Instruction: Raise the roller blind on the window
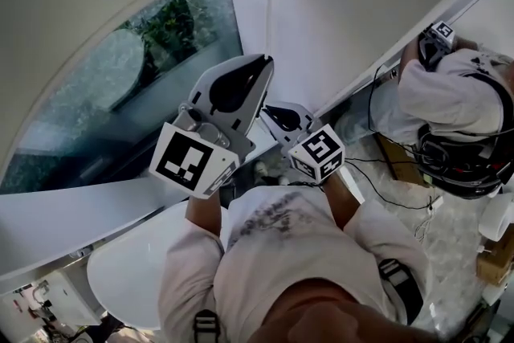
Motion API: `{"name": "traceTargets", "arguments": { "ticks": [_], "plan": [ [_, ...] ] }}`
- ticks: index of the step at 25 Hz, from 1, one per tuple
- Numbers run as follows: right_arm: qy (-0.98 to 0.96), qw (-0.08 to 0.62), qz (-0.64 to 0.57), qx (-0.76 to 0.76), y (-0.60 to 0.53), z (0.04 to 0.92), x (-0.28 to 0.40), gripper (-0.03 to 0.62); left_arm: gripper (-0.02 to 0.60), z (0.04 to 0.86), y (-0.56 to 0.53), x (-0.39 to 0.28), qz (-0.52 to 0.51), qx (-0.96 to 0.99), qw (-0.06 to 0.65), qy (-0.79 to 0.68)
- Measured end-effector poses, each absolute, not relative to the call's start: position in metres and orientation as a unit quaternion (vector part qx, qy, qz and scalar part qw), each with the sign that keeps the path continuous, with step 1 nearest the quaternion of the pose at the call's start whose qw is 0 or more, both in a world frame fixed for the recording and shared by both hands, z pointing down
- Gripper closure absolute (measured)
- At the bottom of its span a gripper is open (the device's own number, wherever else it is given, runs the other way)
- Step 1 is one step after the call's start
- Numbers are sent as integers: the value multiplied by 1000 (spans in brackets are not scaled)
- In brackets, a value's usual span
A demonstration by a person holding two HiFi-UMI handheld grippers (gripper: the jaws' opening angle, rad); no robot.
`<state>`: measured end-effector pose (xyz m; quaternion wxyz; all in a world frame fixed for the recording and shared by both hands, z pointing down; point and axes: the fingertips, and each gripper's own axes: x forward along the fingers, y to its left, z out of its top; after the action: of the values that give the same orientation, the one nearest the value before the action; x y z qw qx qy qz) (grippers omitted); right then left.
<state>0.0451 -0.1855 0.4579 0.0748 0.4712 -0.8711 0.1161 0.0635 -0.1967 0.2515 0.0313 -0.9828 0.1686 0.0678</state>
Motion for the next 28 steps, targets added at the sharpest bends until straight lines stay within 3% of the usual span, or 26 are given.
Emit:
{"name": "traceTargets", "arguments": {
  "ticks": [28],
  "plan": [
    [-863,152,171,451,-186,537,37,530,572,333,-206,52,40,-979,-29,199]
  ]
}}
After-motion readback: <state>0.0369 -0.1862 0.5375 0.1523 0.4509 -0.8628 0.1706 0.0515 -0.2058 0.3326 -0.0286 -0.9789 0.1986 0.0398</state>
